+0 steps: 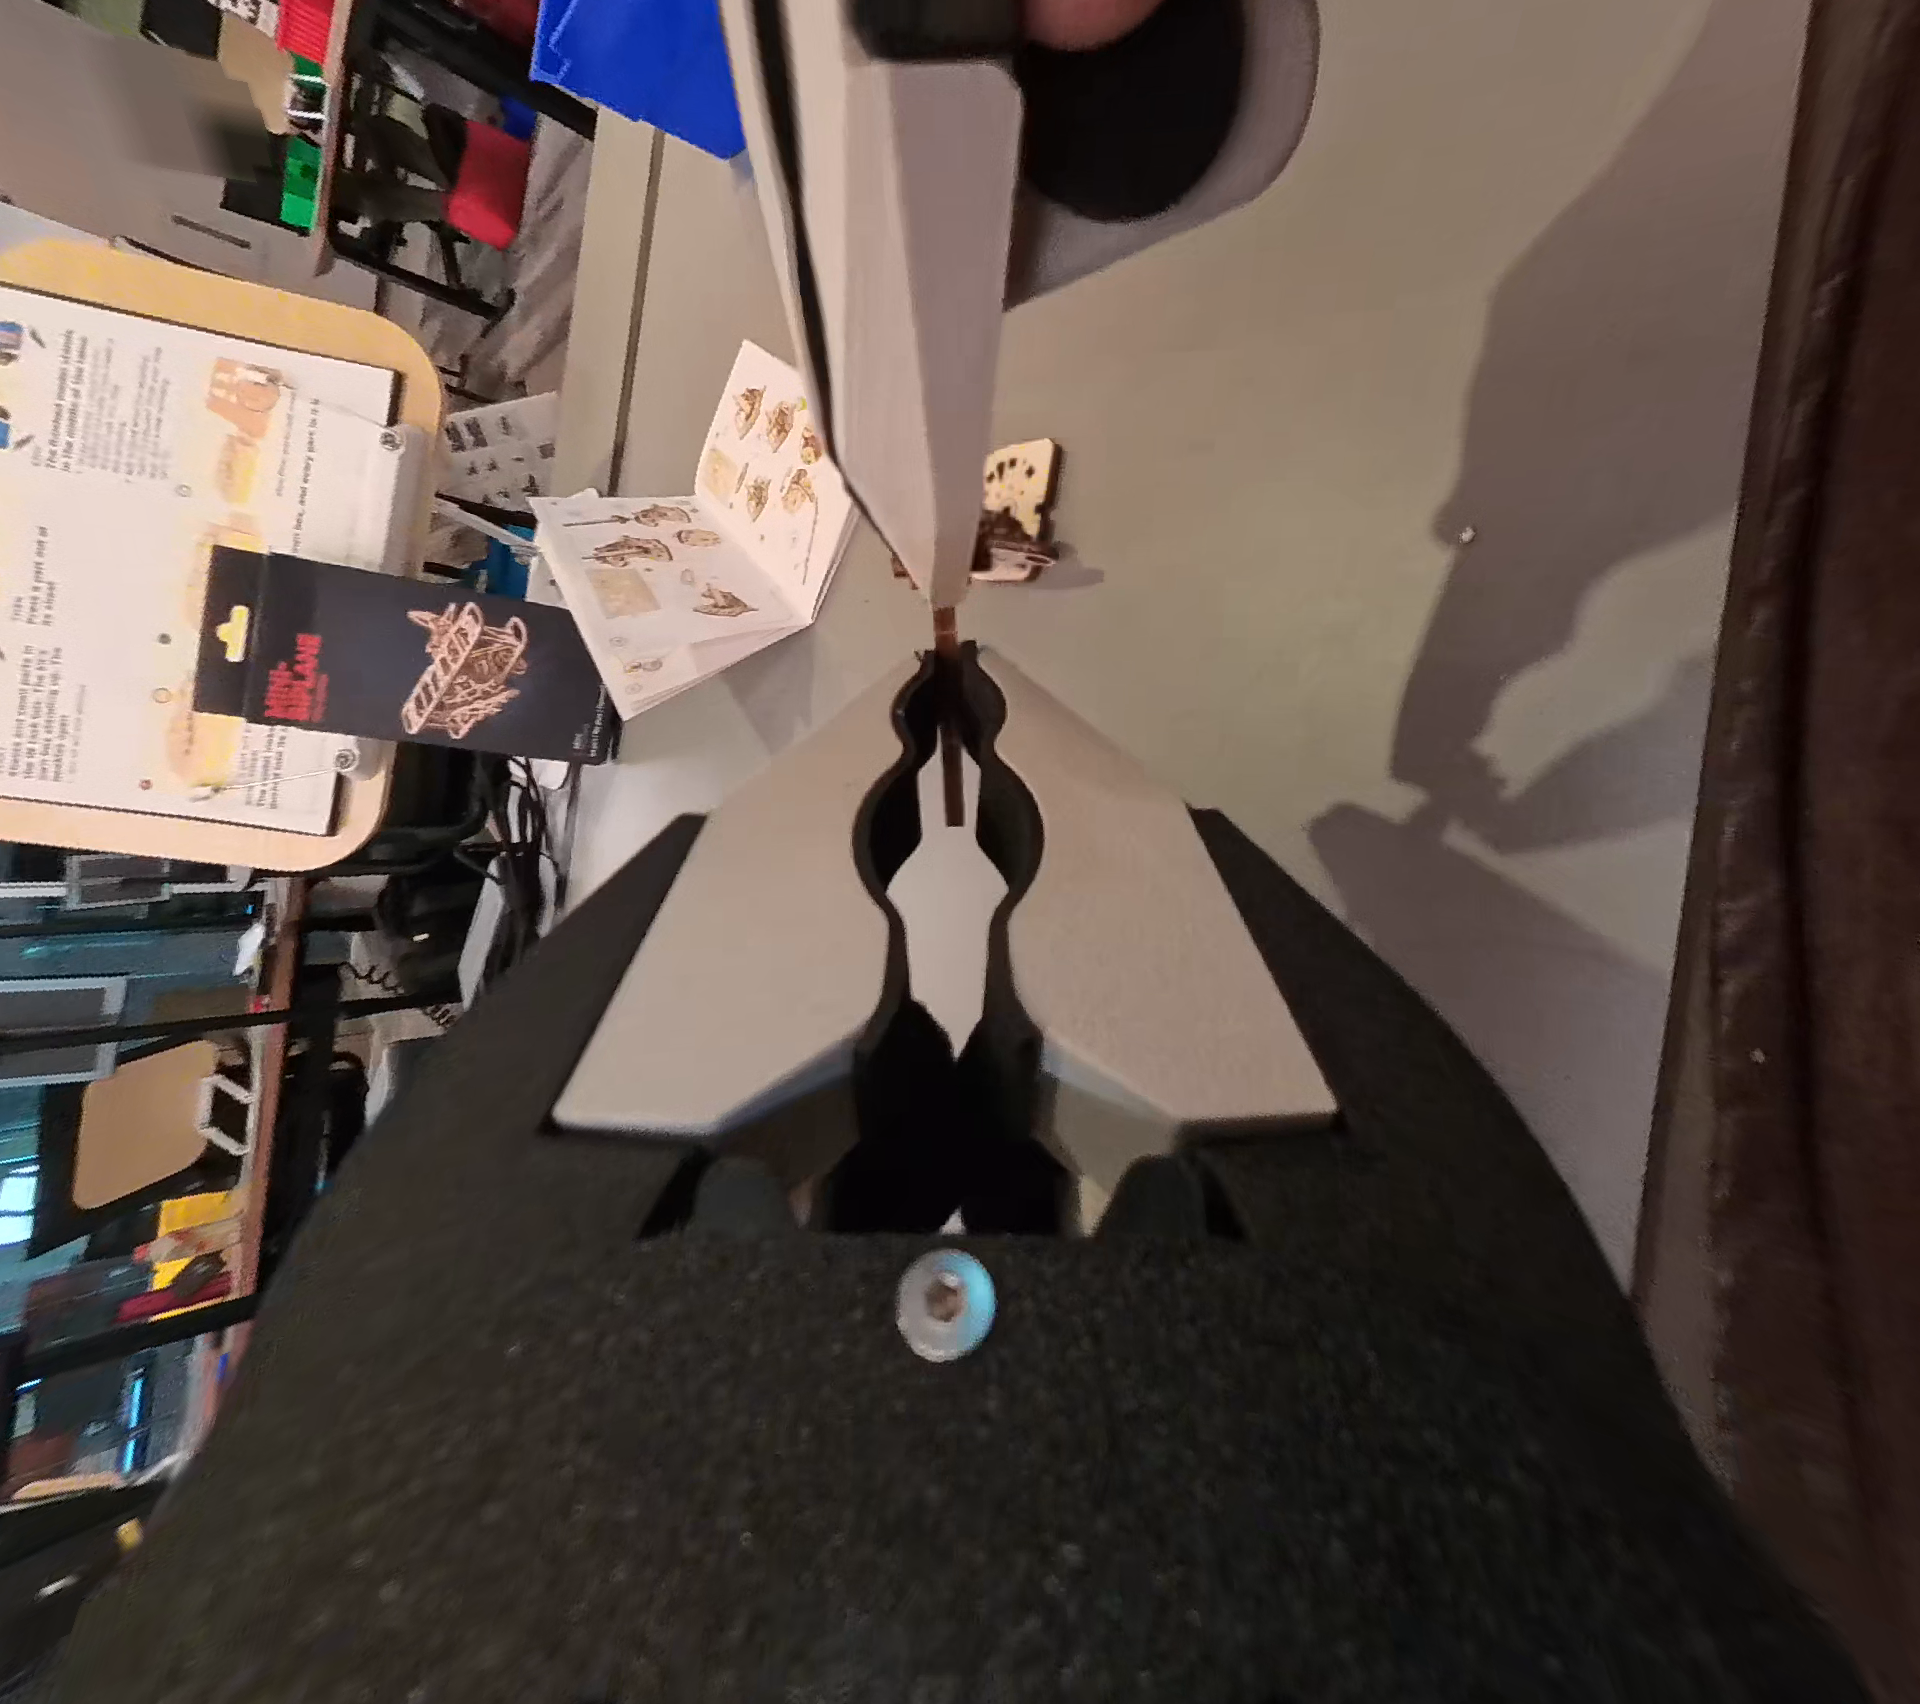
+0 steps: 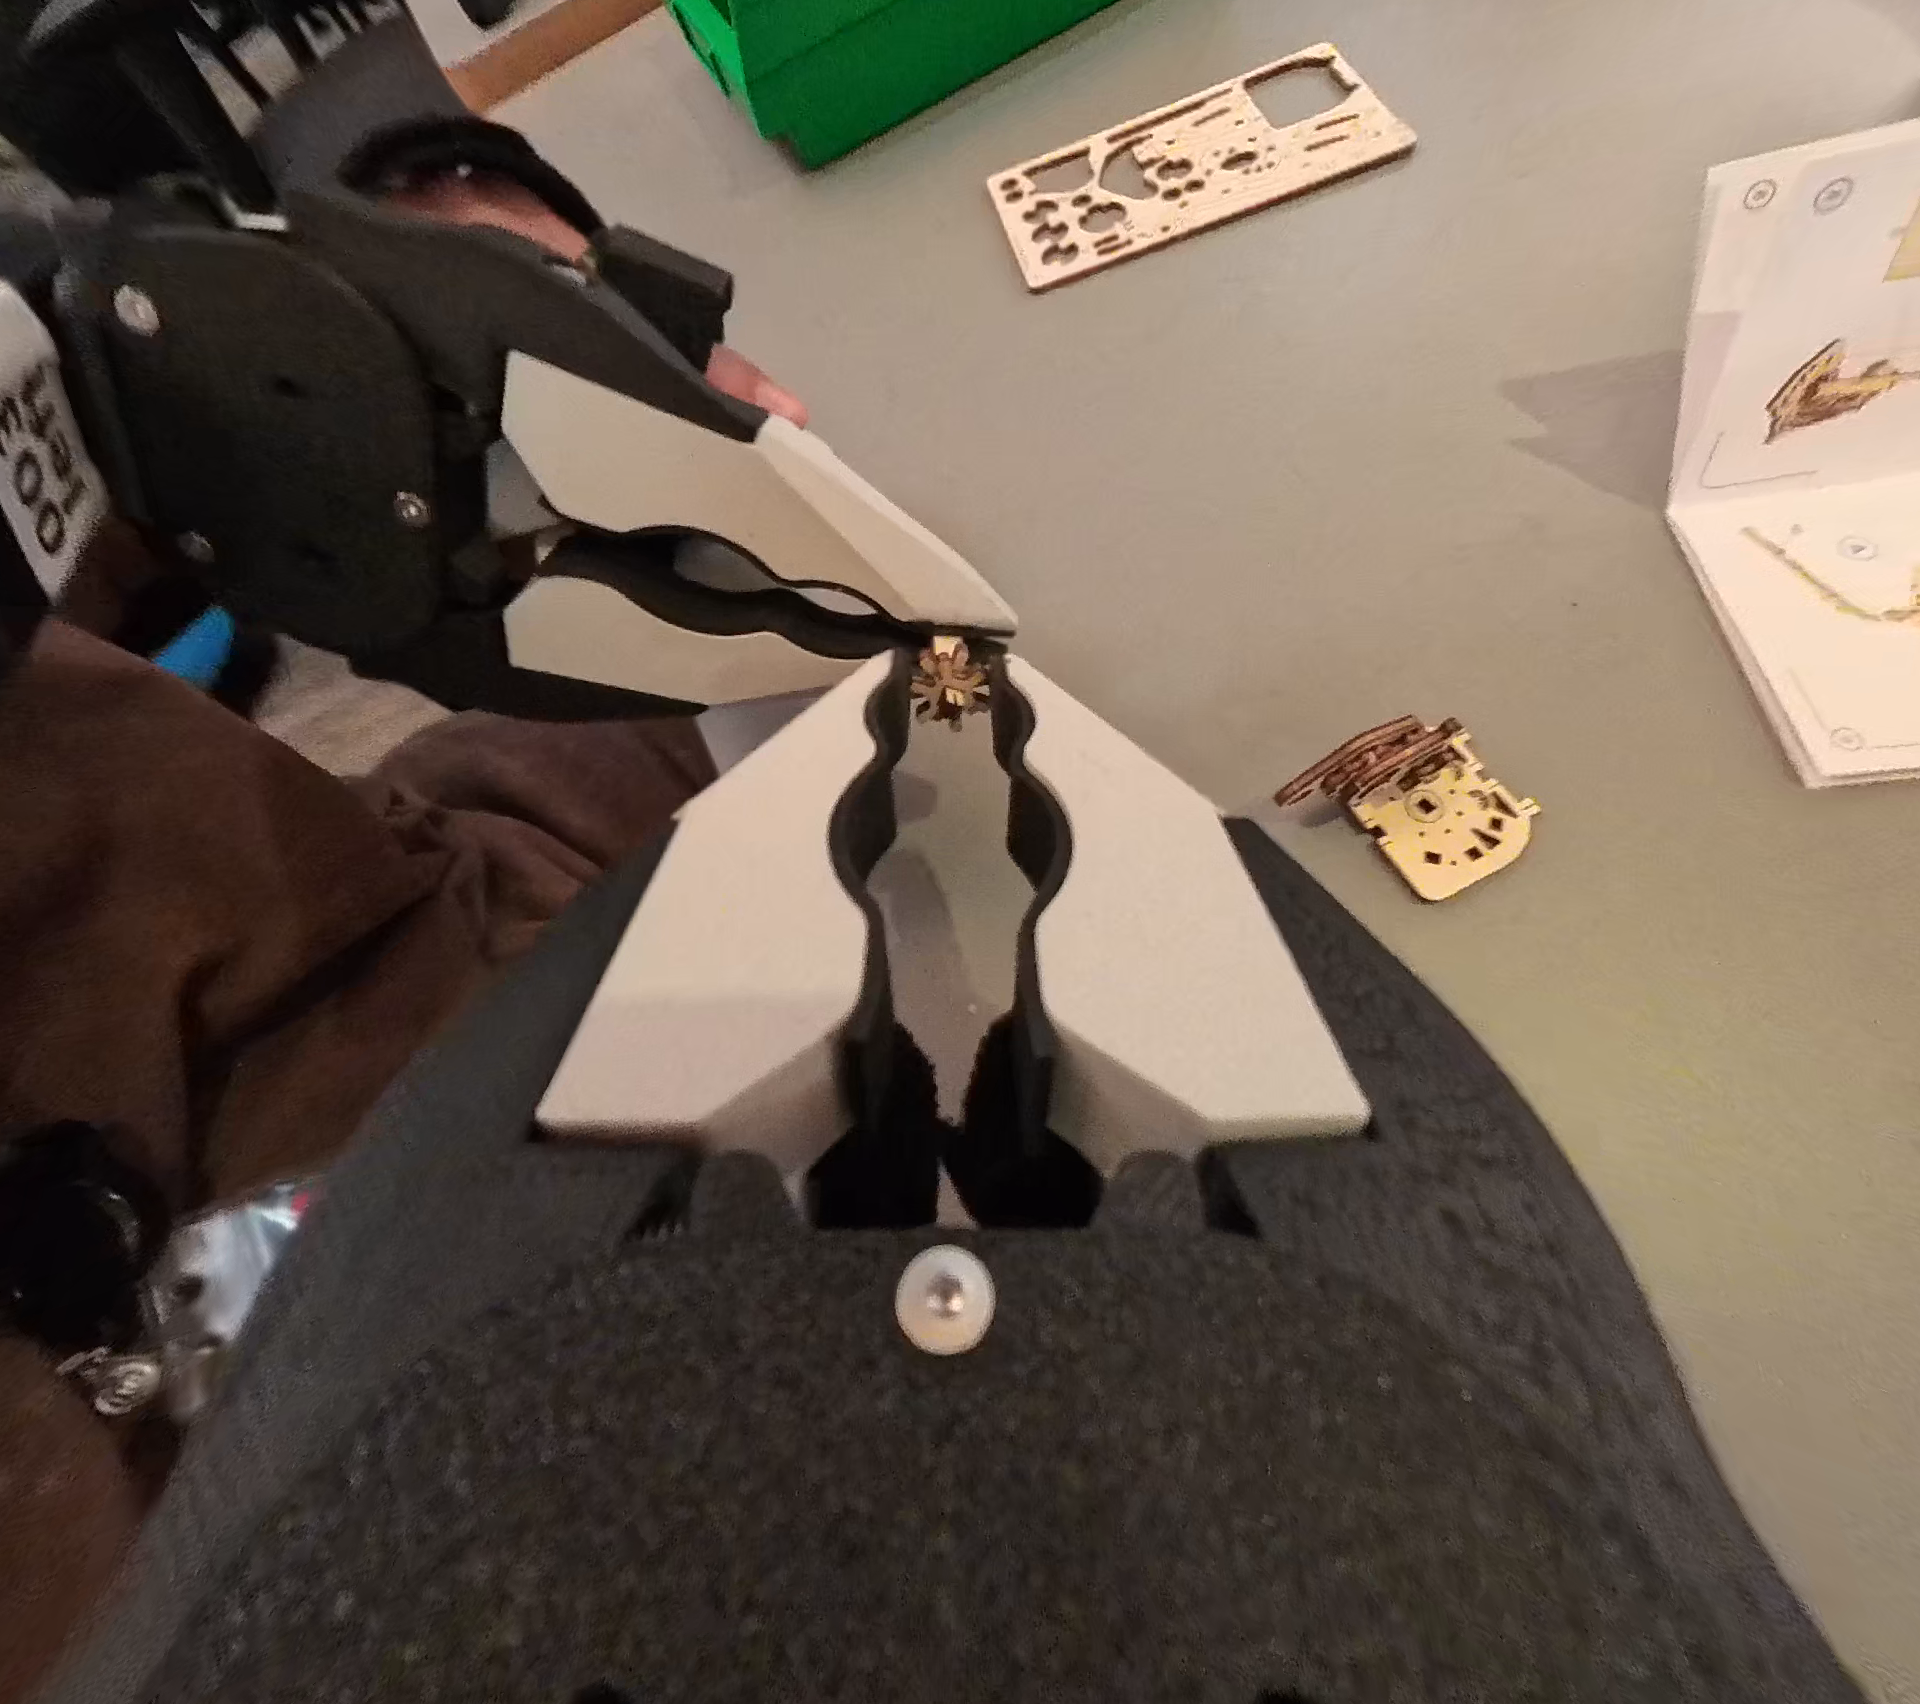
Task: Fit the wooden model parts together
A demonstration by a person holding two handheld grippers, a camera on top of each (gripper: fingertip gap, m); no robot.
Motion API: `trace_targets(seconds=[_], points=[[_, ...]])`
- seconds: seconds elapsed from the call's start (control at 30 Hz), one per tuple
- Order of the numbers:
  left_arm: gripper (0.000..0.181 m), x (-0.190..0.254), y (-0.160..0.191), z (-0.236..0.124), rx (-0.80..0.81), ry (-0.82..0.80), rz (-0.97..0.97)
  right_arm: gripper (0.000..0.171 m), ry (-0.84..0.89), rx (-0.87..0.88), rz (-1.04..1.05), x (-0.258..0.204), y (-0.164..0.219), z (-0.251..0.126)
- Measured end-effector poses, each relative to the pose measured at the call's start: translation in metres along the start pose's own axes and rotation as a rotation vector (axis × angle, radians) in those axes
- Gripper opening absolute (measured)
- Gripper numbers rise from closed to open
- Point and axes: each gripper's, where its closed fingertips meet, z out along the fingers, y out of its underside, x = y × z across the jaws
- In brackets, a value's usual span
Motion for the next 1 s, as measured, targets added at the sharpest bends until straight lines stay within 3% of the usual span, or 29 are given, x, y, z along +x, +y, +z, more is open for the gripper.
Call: trace_targets(seconds=[0.2,0.43,0.53,0.77,1.0], points=[[0.001,0.000,0.000,0.000,-0.014,-0.014,0.025,0.014,-0.081,0.037,0.204,0.000,0.001,0.000],[0.001,0.004,0.004,0.002,-0.023,0.012,0.024,0.023,0.111,0.055,-0.370,-0.006,0.000,-0.011],[0.001,0.007,0.003,0.002,-0.022,0.022,0.033,0.022,0.151,0.009,-0.509,-0.006,0.006,-0.009],[0.001,0.011,-0.002,0.000,-0.029,-0.012,0.123,0.008,0.096,0.003,-0.447,-0.007,0.008,-0.005],[0.001,0.012,0.000,0.001,-0.037,-0.006,0.120,0.007,0.078,-0.009,-0.396,-0.005,0.009,-0.004]])
